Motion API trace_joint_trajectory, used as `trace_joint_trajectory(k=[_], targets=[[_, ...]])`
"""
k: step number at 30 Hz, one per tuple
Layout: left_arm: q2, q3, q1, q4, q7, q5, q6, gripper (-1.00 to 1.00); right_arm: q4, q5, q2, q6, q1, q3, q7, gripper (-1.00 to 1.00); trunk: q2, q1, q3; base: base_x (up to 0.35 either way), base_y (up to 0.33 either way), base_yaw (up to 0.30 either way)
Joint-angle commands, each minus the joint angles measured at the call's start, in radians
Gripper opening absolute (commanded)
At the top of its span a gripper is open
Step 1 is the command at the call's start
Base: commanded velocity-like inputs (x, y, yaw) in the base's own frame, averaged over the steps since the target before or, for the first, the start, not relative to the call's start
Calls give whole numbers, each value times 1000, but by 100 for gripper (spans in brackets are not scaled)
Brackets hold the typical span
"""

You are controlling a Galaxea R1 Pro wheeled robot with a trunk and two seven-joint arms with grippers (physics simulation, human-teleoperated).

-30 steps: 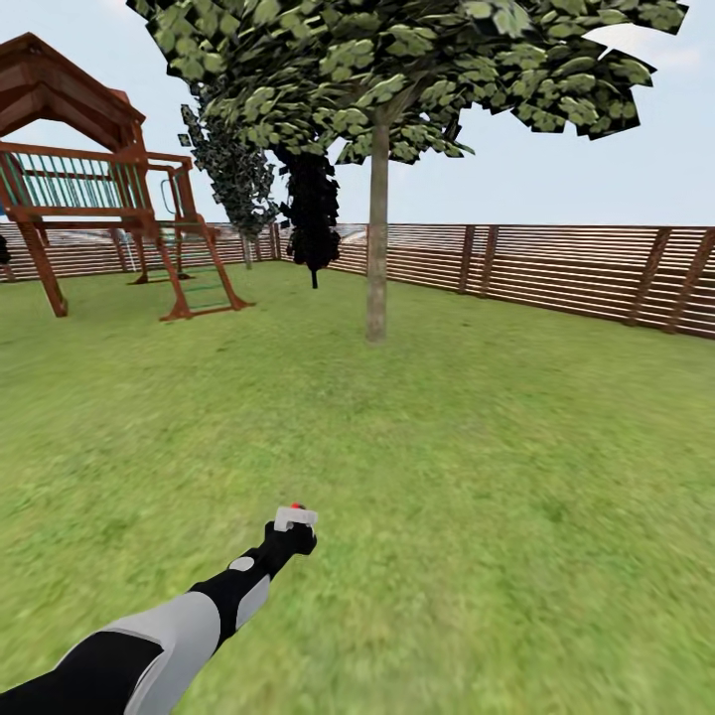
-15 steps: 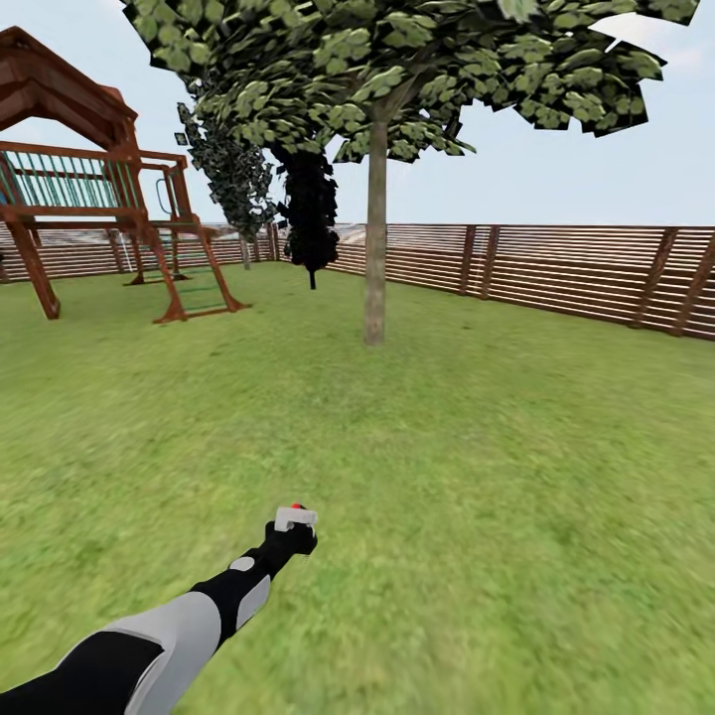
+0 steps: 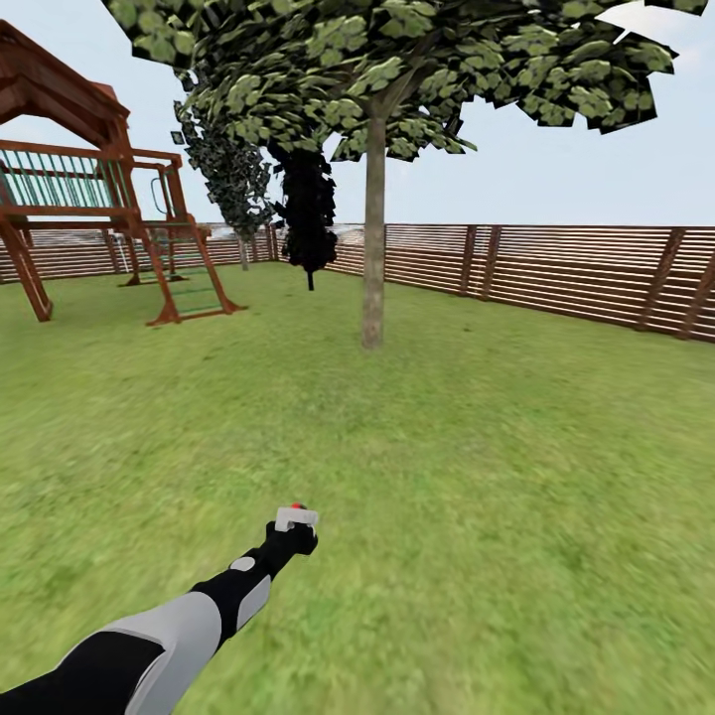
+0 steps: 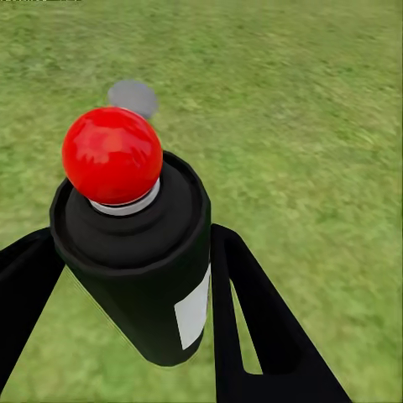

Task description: In the garden, pick up the pesticide atomizer on the floor and spray pesticide onto both trees until each tree trunk is fully covered.

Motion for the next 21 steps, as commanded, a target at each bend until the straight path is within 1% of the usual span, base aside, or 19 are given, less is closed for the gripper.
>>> trace_joint_trajectory(k=[1, 21], targets=[[0, 0, 0, 0, 4, -2, 0, -100, 0, 0, 0, 0, 0, 0, 0, 100, 0, 0, 0, 350, -94, 0], [0, 0, 0, 0, 4, -2, 0, -100, 0, 0, 0, 0, 0, 0, 0, 100, 0, 0, 0, 350, -101, 0]])
